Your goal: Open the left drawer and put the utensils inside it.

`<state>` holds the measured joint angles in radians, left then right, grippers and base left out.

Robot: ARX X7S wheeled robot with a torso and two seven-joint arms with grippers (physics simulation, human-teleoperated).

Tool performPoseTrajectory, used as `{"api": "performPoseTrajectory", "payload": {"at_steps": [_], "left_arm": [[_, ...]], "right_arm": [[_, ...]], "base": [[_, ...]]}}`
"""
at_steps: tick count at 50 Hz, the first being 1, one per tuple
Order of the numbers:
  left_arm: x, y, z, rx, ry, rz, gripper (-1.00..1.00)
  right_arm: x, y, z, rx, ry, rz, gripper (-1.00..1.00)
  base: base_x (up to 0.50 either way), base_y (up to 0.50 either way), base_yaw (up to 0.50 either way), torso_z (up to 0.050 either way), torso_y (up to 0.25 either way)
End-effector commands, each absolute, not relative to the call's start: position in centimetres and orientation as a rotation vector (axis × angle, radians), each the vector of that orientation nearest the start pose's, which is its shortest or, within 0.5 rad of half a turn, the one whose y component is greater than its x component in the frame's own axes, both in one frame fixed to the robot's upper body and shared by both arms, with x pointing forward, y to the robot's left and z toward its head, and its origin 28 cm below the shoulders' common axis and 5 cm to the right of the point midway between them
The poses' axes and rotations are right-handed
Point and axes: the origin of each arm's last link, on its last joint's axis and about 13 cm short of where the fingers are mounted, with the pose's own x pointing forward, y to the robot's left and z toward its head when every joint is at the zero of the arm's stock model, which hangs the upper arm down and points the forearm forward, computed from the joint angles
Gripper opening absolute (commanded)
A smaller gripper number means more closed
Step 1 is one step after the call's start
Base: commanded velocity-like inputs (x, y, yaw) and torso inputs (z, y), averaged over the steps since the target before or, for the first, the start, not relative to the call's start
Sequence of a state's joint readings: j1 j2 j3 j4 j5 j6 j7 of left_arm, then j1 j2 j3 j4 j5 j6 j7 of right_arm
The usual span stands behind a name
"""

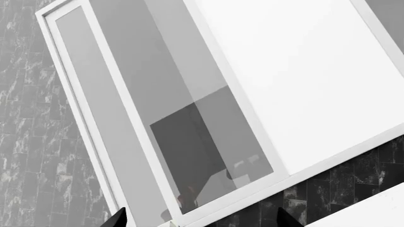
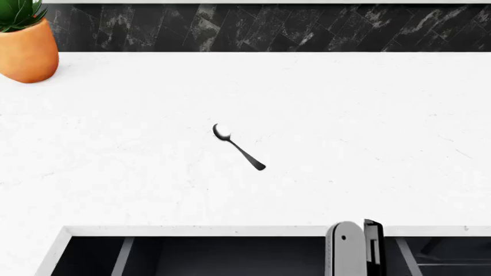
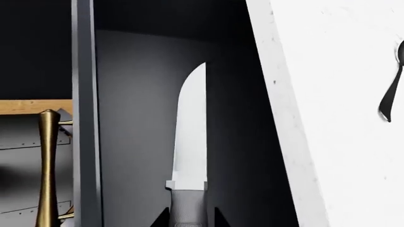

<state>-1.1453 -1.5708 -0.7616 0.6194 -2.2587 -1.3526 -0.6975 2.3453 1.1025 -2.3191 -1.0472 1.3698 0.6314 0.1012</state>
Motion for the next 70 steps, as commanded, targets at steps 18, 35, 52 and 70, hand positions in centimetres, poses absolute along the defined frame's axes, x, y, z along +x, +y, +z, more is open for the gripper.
{"api": "performPoseTrajectory", "payload": {"at_steps": [18,35,52,70], "left_arm": [[1.9,33.2,38.7,0.483,-0.495,0.038,1.00],[1.9,33.2,38.7,0.481,-0.496,0.037,1.00],[1.9,33.2,38.7,0.481,-0.493,0.038,1.00],[1.9,33.2,38.7,0.477,-0.489,0.038,1.00]], "right_arm": [[14.1,-15.1,24.8,-0.957,0.433,1.051,1.00],[14.2,-15.1,24.8,-0.961,0.418,1.044,1.00],[13.1,-13.5,30.5,-0.913,0.151,1.034,1.00],[17.3,-12.6,31.8,-0.691,0.101,0.846,1.00]], "base": [[0.00,0.00,0.00,0.000,0.000],[0.00,0.00,0.00,0.000,0.000],[0.00,0.00,0.00,0.001,0.001],[0.00,0.00,0.00,0.000,0.000]]}}
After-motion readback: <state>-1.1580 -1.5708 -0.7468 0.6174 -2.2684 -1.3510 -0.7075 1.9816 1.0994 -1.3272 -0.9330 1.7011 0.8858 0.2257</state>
